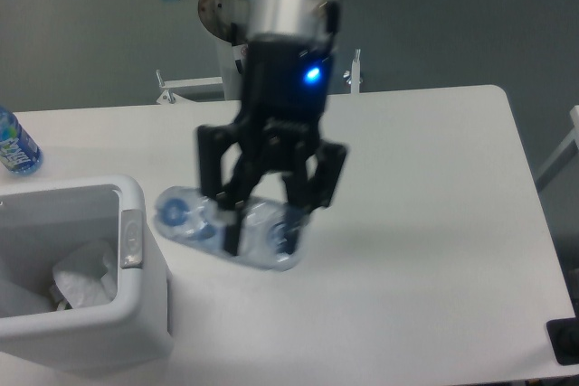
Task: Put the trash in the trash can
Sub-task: 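Lower the bottle into the bin and open the gripper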
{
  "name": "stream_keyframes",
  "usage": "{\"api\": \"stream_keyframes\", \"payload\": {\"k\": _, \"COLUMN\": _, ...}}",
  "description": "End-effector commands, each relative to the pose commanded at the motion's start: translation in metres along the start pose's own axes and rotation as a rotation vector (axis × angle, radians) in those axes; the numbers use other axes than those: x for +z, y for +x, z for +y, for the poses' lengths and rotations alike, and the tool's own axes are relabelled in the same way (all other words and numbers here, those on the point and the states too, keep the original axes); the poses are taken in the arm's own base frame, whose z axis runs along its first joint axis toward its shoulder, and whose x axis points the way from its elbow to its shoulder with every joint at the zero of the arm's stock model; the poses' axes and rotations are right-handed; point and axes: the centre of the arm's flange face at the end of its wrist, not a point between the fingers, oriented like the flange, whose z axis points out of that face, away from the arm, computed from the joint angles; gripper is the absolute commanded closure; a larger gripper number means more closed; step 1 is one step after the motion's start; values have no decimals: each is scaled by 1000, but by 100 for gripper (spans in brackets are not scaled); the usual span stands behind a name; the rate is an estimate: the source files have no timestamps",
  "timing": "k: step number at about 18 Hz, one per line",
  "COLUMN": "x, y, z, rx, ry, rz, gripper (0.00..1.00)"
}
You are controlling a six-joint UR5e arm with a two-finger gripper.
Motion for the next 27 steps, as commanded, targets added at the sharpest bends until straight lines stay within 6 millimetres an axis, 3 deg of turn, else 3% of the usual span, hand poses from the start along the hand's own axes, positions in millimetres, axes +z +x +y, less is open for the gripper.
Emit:
{"api": "stream_keyframes", "payload": {"k": 7, "x": 16, "y": 32, "z": 21, "rx": 29, "ry": -40, "rz": 38, "gripper": 41}}
{"api": "stream_keyframes", "payload": {"k": 12, "x": 23, "y": 39, "z": 32, "rx": 35, "ry": -61, "rz": 46, "gripper": 40}}
{"api": "stream_keyframes", "payload": {"k": 13, "x": 27, "y": 40, "z": 34, "rx": 36, "ry": -67, "rz": 48, "gripper": 38}}
{"api": "stream_keyframes", "payload": {"k": 15, "x": 31, "y": 38, "z": 35, "rx": 80, "ry": -71, "rz": 46, "gripper": 7}}
{"api": "stream_keyframes", "payload": {"k": 16, "x": 31, "y": 38, "z": 34, "rx": 123, "ry": -70, "rz": 48, "gripper": 0}}
{"api": "stream_keyframes", "payload": {"k": 21, "x": 26, "y": 39, "z": 34, "rx": 158, "ry": -65, "rz": 47, "gripper": 0}}
{"api": "stream_keyframes", "payload": {"k": 23, "x": 26, "y": 31, "z": 31, "rx": 197, "ry": -58, "rz": 29, "gripper": 0}}
{"api": "stream_keyframes", "payload": {"k": 27, "x": 9, "y": -19, "z": 3, "rx": 292, "ry": -16, "rz": -55, "gripper": 0}}
